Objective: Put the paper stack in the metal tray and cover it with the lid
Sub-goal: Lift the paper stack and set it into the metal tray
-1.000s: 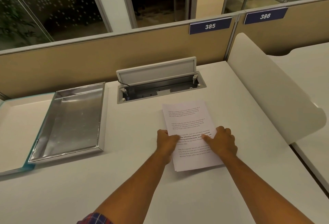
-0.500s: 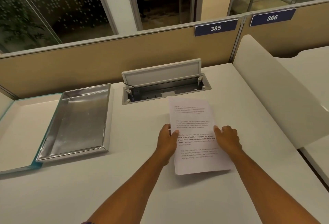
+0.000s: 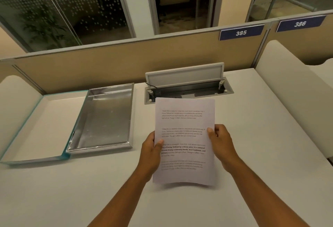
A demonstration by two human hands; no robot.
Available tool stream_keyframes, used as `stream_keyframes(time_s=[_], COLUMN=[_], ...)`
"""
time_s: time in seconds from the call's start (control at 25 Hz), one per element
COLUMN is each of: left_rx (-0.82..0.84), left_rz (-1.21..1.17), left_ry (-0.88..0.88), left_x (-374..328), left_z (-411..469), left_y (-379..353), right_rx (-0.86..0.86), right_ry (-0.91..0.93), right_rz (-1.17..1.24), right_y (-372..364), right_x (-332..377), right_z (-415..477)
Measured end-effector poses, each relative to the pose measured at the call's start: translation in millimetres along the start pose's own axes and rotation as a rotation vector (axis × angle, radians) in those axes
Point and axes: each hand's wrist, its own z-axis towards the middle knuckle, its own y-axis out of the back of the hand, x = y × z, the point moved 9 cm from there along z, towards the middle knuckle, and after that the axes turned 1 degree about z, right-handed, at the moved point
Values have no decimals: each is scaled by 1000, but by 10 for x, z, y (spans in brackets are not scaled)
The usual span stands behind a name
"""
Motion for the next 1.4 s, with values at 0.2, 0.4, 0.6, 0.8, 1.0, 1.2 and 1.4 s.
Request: stream_keyframes(time_s=[0.2,0.4,0.6,0.8,1.0,1.2,1.4], left_rx=[-156,-201,-177,-196,-222,-215,-177], left_rz=[-24,-53,-113,-221,-263,-246,-1], left_ry=[-163,-213,-244,-337,-346,-307,-202], left_x=[-105,-18,123,-168,-347,-83,346], left_z=[-141,-312,-406,-381,-355,-403,-398], left_y=[766,1088,1194,1313,1279,1211,1214], right_rx=[31,45,28,51,23,13,16], right_ry=[282,358,361,428,481,416,291], right_rz=[0,5,-14,56,40,9,-158], right_y=[-602,-1031,-1154,-1206,-1319,-1310,-1286], right_x=[488,529,455,627,713,412,-61], right_z=[-447,-742,-864,-973,-1051,-936,-804])
